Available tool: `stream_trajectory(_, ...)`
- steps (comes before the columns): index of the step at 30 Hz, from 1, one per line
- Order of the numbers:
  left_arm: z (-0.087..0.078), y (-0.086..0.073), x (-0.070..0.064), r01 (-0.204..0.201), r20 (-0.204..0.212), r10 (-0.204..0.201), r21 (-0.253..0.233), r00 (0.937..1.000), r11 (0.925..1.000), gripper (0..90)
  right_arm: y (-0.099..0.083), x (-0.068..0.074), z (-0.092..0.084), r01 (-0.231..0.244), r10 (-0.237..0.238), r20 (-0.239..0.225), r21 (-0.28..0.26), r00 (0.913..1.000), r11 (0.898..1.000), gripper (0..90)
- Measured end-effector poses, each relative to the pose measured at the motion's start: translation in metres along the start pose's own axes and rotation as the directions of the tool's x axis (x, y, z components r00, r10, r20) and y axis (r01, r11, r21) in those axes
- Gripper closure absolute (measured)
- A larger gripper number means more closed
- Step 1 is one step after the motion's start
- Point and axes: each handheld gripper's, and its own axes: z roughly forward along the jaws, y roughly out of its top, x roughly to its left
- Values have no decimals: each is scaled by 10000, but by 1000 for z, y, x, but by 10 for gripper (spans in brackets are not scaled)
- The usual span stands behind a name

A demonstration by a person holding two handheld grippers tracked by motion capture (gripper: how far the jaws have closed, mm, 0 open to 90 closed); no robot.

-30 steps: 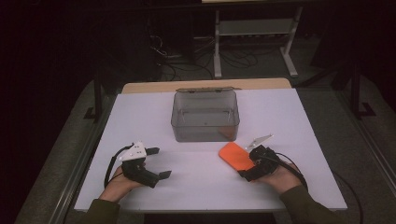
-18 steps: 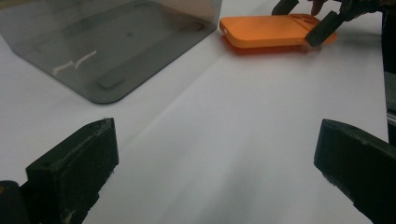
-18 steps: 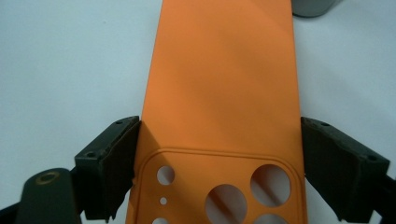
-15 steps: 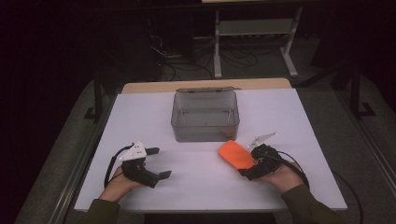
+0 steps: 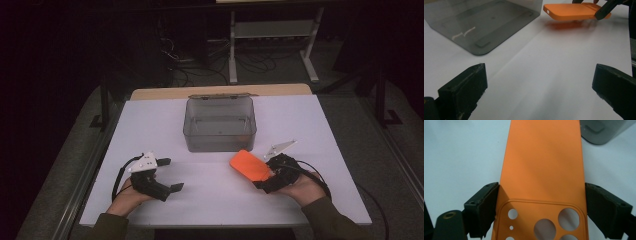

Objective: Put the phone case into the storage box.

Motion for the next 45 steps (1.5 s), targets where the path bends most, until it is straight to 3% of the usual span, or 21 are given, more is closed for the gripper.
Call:
stream_trajectory(8, 0, 0, 0, 4, -5, -4, -1, 10000, 10000, 0, 7, 2, -3, 281, -282, -246, -61, 9993, 9996, 148)
stream_trajectory(28, 0, 0, 0, -4, -21, 4, -24, 10000, 10000, 0, 26, 2, -4, 700, -706, -358, -187, 9969, 9974, 148)
stream_trajectory(45, 0, 0, -1, 7, -11, -7, -42, 10000, 10000, 0, 41, 7, 3, 1142, -1146, -551, -107, 9919, 9934, 147)
